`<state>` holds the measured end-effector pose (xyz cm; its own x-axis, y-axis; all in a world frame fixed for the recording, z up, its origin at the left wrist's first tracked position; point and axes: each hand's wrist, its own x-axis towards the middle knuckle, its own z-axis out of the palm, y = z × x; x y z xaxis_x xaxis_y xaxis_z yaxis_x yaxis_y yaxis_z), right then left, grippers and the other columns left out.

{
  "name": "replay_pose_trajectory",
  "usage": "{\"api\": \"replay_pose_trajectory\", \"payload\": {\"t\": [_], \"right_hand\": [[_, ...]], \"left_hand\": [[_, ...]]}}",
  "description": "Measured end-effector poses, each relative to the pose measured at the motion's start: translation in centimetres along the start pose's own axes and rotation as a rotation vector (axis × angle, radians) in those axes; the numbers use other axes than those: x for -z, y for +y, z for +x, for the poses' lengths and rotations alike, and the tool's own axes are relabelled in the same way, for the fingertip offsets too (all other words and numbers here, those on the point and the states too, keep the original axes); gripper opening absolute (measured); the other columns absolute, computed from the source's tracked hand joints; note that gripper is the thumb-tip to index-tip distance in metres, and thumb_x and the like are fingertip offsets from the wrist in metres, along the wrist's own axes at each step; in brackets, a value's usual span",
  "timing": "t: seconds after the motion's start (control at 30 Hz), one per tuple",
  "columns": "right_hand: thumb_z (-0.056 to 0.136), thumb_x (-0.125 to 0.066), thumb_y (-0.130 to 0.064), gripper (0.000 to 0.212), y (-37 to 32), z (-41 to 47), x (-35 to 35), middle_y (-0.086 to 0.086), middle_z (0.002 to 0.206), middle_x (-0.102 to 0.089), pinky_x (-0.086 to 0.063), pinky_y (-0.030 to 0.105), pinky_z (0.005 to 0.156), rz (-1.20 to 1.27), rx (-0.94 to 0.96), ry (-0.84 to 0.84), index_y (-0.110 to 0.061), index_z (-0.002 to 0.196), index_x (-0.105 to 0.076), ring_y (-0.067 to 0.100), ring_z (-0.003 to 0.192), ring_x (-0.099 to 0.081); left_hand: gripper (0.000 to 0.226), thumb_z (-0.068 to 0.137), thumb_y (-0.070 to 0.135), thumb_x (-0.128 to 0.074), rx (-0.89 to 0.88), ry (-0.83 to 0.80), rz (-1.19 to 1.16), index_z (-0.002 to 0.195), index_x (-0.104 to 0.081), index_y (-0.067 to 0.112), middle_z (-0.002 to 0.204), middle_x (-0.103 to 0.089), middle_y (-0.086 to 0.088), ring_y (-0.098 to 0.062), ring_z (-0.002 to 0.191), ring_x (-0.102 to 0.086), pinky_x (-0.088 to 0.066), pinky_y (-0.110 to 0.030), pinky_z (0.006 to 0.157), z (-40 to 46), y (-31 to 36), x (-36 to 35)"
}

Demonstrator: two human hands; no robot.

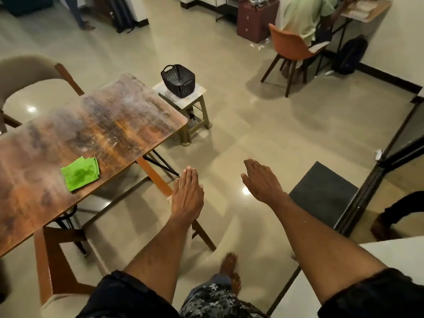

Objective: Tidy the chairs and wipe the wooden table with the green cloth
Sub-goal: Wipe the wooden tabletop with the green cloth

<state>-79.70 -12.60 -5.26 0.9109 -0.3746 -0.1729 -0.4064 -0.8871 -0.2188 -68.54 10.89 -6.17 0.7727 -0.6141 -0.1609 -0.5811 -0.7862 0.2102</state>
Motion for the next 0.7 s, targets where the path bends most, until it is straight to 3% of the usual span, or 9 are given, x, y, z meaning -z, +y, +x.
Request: {"api": "replay_pose_trajectory", "payload": {"t": [0.37, 0.7], "right_hand": [[0.114, -0.036, -0.036, 0.052, 7.7, 12.4, 0.3, 0.015, 0.172, -0.029, -0.028, 0.041, 0.123, 0.005, 0.108, -0.054, -0.007, 0.157, -0.034, 0.026, 0.160, -0.027], [0.114, -0.035, -0.037, 0.056, 11.9, 22.9, 4.1, 0.015, 0.170, -0.032, -0.027, 0.041, 0.124, -0.030, 0.208, -0.099, -0.006, 0.160, -0.031, 0.026, 0.160, -0.026]], "left_hand": [[0.063, 0.115, 0.036, -0.021, 0.238, -0.016, -0.111, 0.169, 0.001, 0.010, 0.178, 0.005, -0.008, -0.021, 0.165, 0.006, 0.000, -0.040, 0.133, 9.9, 4.3, -2.3], [0.063, 0.115, 0.031, -0.021, 0.344, 0.038, -0.081, 0.169, 0.002, 0.008, 0.178, 0.006, -0.009, -0.022, 0.165, 0.008, -0.001, -0.043, 0.134, 19.7, 7.8, 1.4]]}}
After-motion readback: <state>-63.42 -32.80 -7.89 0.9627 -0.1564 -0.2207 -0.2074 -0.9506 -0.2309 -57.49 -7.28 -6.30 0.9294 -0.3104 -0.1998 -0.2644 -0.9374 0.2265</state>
